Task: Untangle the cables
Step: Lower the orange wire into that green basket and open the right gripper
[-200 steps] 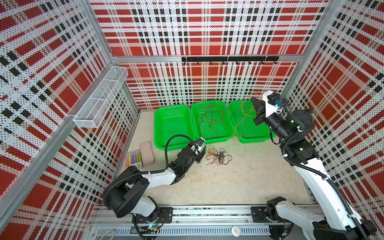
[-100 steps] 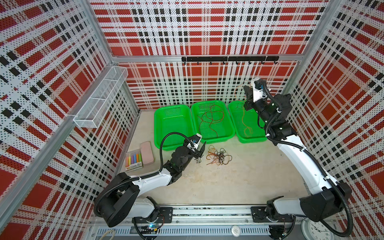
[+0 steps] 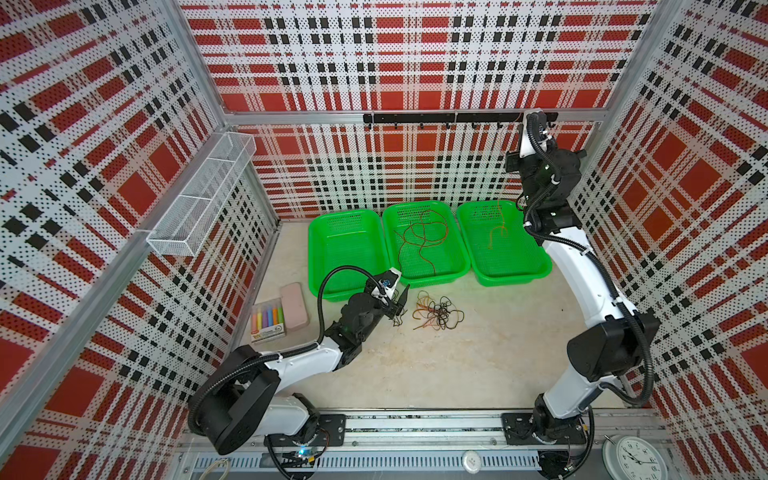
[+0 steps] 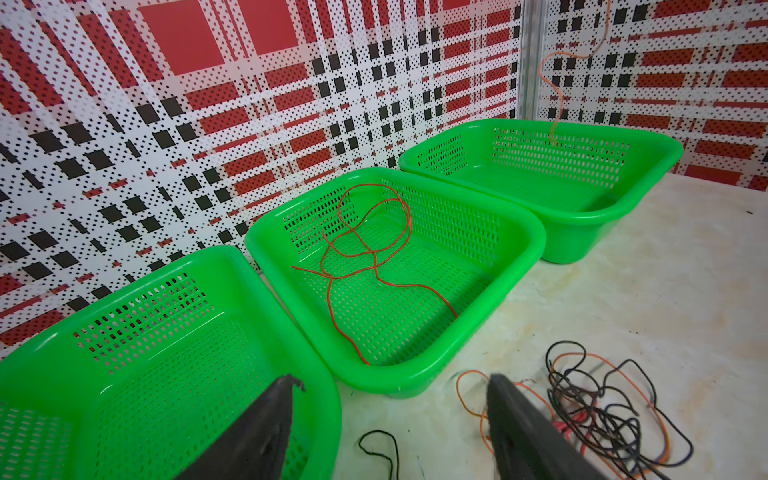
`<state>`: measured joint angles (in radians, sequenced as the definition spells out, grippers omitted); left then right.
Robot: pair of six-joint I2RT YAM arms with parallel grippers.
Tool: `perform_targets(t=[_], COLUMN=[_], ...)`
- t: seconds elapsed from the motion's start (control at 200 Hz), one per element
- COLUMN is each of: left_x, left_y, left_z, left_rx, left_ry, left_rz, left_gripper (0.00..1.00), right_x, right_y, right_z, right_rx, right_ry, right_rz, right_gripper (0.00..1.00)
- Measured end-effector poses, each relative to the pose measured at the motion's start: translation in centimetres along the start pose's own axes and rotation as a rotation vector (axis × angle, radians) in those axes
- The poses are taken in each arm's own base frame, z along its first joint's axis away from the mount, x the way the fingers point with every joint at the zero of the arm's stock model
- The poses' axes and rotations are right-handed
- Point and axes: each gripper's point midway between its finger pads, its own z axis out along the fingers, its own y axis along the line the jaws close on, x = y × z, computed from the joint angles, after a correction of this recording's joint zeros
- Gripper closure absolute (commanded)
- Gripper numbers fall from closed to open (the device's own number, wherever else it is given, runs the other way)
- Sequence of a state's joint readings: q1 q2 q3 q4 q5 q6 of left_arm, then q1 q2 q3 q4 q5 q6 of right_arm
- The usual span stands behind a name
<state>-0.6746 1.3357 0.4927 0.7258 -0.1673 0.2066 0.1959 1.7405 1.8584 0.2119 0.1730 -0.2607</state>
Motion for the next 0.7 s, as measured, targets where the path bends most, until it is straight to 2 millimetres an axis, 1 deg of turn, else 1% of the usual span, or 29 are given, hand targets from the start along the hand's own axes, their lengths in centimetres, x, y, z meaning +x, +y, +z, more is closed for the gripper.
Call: perform_targets(t=[0.04, 0.105, 0.18, 0.205, 0.23, 0.256, 0.261, 0.271, 0.286, 0.296, 0.301, 0.311, 0.356, 0.411, 0.466, 0.496, 0.526, 0.551, 0.631, 0.636, 0.646, 0.656, 0.666, 0.671, 0.681, 0.701], left_x=[0.1, 0.3, 0.6, 0.6, 0.7, 0.7, 0.7, 0.7, 0.7, 0.7, 0.7, 0.7, 0.7, 0.7, 0.9, 1.1, 1.3, 1.4, 1.6, 1.6, 1.6, 1.6, 1.6, 1.6, 1.6, 1.5], left_y=[0.0, 0.1, 0.1, 0.1, 0.1, 0.0, 0.0, 0.0, 0.0, 0.0, 0.0, 0.0, -0.1, -0.2, -0.2, -0.2, -0.3, -0.3, -0.3, -0.3, -0.3, -0.3, -0.3, -0.3, -0.3, -0.3], left_z=[0.0, 0.1, 0.2, 0.2, 0.3, 0.3, 0.3, 0.3, 0.3, 0.3, 0.3, 0.3, 0.3, 0.2, 0.1, 0.0, -0.1, -0.2, -0.5, -0.5, -0.5, -0.5, -0.5, -0.5, -0.5, -0.5], left_rx=[0.001, 0.002, 0.004, 0.005, 0.006, 0.009, 0.009, 0.009, 0.011, 0.012, 0.012, 0.012, 0.016, 0.02, 0.022, 0.023, 0.024, 0.025, 0.026, 0.026, 0.026, 0.026, 0.026, 0.026, 0.026, 0.026], left_ry=[0.002, 0.006, 0.014, 0.015, 0.017, 0.017, 0.017, 0.017, 0.017, 0.017, 0.017, 0.017, 0.016, 0.016, 0.019, 0.022, 0.025, 0.028, 0.03, 0.031, 0.03, 0.03, 0.03, 0.029, 0.029, 0.029], left_rz=[-0.001, -0.004, -0.008, -0.009, -0.01, -0.014, -0.014, -0.014, -0.015, -0.015, -0.016, -0.017, -0.019, -0.022, -0.025, -0.025, -0.026, -0.027, -0.03, -0.031, -0.031, -0.032, -0.032, -0.032, -0.034, -0.035], left_gripper=[0.24, 0.24, 0.24, 0.24, 0.24, 0.24, 0.24, 0.24, 0.24, 0.24, 0.24, 0.24, 0.24, 0.24, 0.24, 0.24, 0.24, 0.24, 0.24, 0.24, 0.24, 0.25, 0.25, 0.25, 0.25, 0.24], right_x=[1.2, 2.6, 4.3, 4.9, 5.4, 6.3, 6.4, 6.9, 7.5, 7.6, 8.1, 8.4, 10.5, 13.0, 14.6, 15.0, 15.1, 15.1, 14.0, 14.0, 13.8, 13.8, 13.6, 13.6, 13.4, 13.1], right_y=[0.0, 0.7, 1.1, 0.9, 1.2, 1.2, 1.5, 1.4, 1.7, 2.1, 2.1, 2.5, 2.7, 3.9, 5.0, 5.3, 5.8, 5.7, 6.5, 6.3, 6.5, 6.4, 6.7, 6.4, 6.7, 6.6], right_z=[0.4, 0.6, 0.5, 0.4, 0.2, -0.1, -0.1, -0.2, -0.5, -0.6, -0.8, -0.9, -1.7, -2.6, -3.1, -3.4, -3.6, -3.8, -4.1, -4.1, -4.1, -4.2, -4.2, -4.3, -4.3, -4.4], right_rx=[0.023, 0.024, 0.037, 0.057, 0.05, 0.067, 0.055, 0.07, 0.072, 0.058, 0.068, 0.061, 0.093, 0.097, 0.098, 0.103, 0.094, 0.111, 0.112, 0.127, 0.116, 0.13, 0.119, 0.134, 0.122, 0.134], right_ry=[0.031, 0.066, 0.111, 0.123, 0.123, 0.139, 0.134, 0.144, 0.151, 0.143, 0.153, 0.151, 0.167, 0.196, 0.213, 0.214, 0.202, 0.199, 0.148, 0.151, 0.14, 0.142, 0.131, 0.135, 0.123, 0.116], right_rz=[-0.01, -0.004, 0.028, 0.038, 0.052, 0.054, 0.057, 0.057, 0.046, 0.047, 0.042, 0.035, 0.007, -0.042, -0.08, -0.095, -0.105, -0.114, -0.129, -0.131, -0.133, -0.133, -0.135, -0.137, -0.139, -0.14], right_gripper=[1.0, 1.0, 1.0, 1.0, 1.0, 1.0, 1.0, 1.0, 1.0, 1.0, 1.0, 1.0, 1.0, 1.0, 1.0, 1.0, 1.0, 1.0, 1.0, 1.0, 1.0, 1.0, 1.0, 1.0, 1.0, 1.0])
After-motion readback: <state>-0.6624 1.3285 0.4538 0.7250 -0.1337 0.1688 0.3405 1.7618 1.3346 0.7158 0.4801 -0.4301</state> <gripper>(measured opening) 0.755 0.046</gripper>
